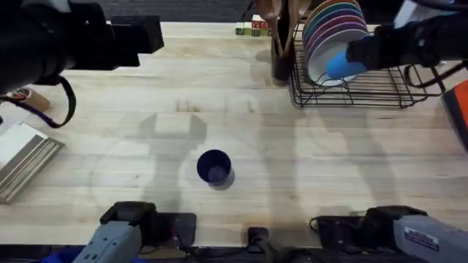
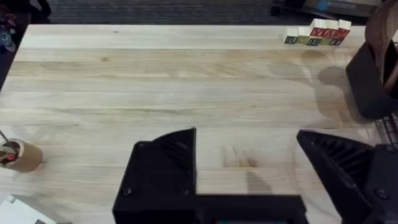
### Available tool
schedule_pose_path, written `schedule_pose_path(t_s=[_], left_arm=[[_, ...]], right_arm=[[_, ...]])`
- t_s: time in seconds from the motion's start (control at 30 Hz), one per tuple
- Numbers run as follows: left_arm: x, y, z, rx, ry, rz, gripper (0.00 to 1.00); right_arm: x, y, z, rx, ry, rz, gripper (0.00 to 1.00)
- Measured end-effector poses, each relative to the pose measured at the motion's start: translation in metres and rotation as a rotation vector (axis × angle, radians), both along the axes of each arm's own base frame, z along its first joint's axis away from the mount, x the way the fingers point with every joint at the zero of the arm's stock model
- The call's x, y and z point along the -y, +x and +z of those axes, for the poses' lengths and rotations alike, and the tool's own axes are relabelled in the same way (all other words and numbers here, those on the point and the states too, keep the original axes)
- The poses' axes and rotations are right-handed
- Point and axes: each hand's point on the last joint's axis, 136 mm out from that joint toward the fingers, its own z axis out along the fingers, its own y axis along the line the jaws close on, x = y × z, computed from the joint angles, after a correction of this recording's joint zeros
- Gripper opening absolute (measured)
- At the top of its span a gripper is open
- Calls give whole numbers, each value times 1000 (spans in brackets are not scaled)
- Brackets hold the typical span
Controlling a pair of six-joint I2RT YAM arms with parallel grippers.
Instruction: Pick up the cup on the table and put them onto the rack.
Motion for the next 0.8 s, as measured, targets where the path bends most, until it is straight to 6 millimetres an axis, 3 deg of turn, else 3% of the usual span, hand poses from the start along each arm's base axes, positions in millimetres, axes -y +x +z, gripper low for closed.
schedule_pose_path(t_s=[0.57, 0.8], left_arm=[[0, 0, 0, 0, 0, 0, 993], [0, 0, 0, 0, 0, 0, 993]], right_arm=[[-41, 13, -51, -133, -25, 123, 33], [-55, 13, -70, -162, -127, 194, 33]])
